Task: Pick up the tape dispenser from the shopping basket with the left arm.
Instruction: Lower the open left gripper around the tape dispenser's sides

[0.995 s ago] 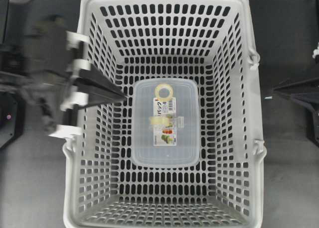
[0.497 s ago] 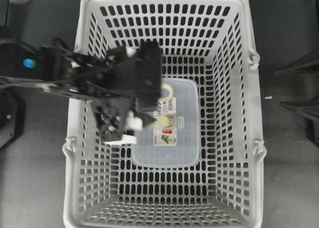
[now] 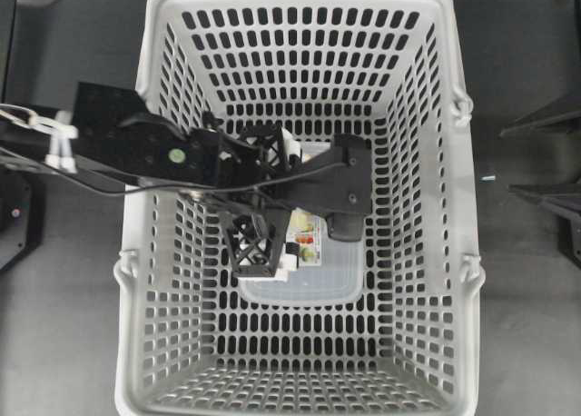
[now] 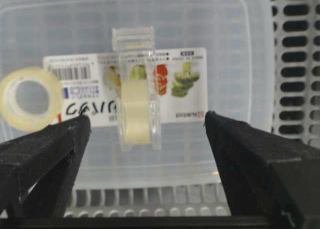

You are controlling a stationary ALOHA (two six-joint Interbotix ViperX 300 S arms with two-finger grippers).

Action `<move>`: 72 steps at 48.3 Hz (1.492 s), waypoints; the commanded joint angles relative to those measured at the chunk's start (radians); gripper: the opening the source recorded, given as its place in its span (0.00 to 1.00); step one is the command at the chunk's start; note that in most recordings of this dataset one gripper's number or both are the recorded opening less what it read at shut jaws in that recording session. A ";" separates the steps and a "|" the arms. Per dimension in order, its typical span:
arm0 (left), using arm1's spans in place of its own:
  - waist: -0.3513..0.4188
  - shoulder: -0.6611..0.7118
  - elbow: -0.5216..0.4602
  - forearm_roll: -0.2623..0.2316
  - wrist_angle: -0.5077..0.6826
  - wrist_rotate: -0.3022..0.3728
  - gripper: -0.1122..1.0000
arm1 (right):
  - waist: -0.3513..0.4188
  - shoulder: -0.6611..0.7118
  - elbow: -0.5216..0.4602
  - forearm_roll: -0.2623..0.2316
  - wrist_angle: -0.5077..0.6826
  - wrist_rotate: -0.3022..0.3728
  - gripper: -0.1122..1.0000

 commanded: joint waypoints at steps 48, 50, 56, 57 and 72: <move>0.011 -0.005 0.009 0.003 -0.035 0.006 0.37 | -0.003 0.006 -0.006 0.005 -0.021 0.003 0.76; 0.011 -0.017 -0.012 0.003 -0.008 0.006 0.37 | -0.003 0.005 -0.006 0.005 -0.021 0.002 0.76; 0.008 -0.048 -0.112 0.003 0.115 0.006 0.37 | -0.002 0.003 -0.006 0.005 -0.021 0.002 0.76; 0.008 -0.052 -0.132 0.003 0.140 0.005 0.37 | -0.002 0.003 -0.006 0.003 -0.021 0.002 0.76; 0.003 -0.038 -0.456 0.003 0.457 0.003 0.37 | -0.002 -0.002 -0.006 0.003 -0.021 0.002 0.76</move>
